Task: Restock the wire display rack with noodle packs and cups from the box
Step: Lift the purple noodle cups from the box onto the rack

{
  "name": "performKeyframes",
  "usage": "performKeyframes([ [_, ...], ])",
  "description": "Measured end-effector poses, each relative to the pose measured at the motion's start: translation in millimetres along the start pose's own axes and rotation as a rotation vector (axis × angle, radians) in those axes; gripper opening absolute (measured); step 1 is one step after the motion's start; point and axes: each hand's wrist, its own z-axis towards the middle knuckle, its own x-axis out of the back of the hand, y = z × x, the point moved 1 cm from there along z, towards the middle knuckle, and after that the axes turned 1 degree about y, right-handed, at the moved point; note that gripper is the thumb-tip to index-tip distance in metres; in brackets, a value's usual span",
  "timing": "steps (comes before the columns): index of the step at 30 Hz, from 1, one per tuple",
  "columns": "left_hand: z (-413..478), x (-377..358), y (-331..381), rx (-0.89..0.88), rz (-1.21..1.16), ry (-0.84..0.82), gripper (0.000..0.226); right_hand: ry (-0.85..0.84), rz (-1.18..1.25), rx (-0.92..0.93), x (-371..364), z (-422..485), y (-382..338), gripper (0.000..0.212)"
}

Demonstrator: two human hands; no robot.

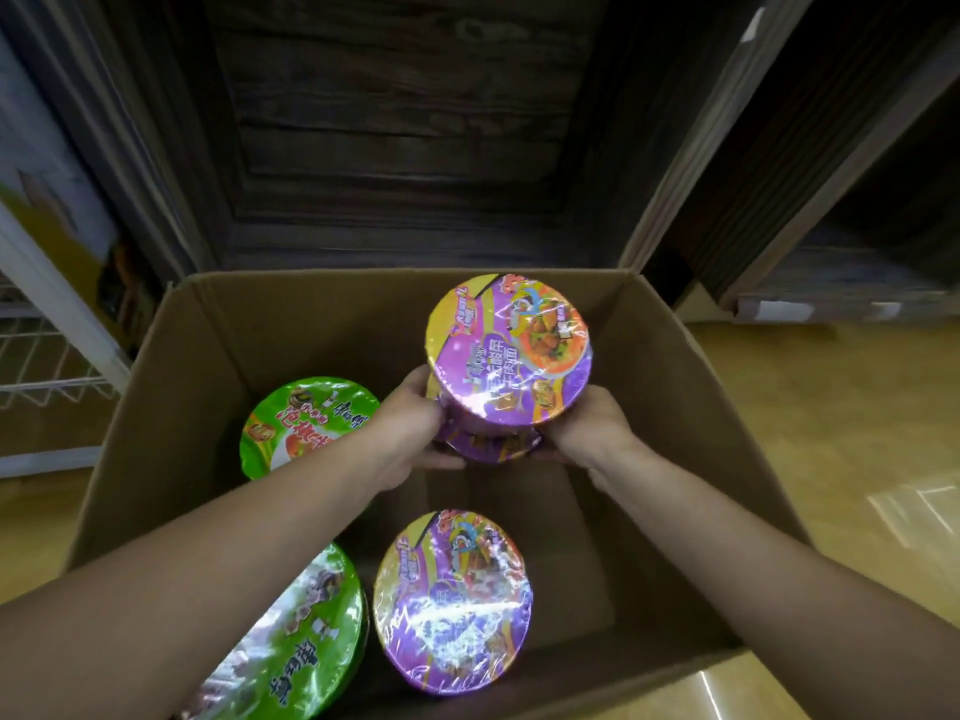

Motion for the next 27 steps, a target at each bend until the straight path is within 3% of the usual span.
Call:
performKeyframes([
  [8, 18.9, 8.4, -1.0, -0.076, -0.054, 0.077, 0.032, 0.028, -0.203, 0.210, 12.2, 0.8, -13.4, 0.028],
  [11, 18.4, 7.4, 5.9, -0.099, -0.051, 0.051, 0.028, 0.029, 0.087, 0.199, 16.8, -4.6, -33.1, 0.034],
  [15, 1.5, 0.9, 25.2, -0.062, -0.067, 0.031, 0.028, -0.105, 0.458, 0.129, 29.9, -29.8, -68.2, 0.051],
  [18, -30.7, 1.6, 50.9, -0.018, -0.086, 0.053, 0.028, -0.186, 0.552, 0.140, 46.4, -54.6, -93.2, 0.067],
  [22, -98.6, 13.1, 92.4, 0.030, -0.086, 0.157, 0.026, -0.306, 0.495, 0.075, 59.1, -105.5, -137.7, 0.078],
  [24, -143.0, 21.3, 115.5, 0.084, -0.115, 0.209, 0.029, -0.334, 0.464, 0.040, 61.4, -139.5, -168.1, 0.068],
  [27, -214.6, 33.6, 151.1, 0.134, -0.177, 0.251, 0.033, -0.290, 0.443, 0.046, 67.2, -194.7, -217.3, 0.031],
])
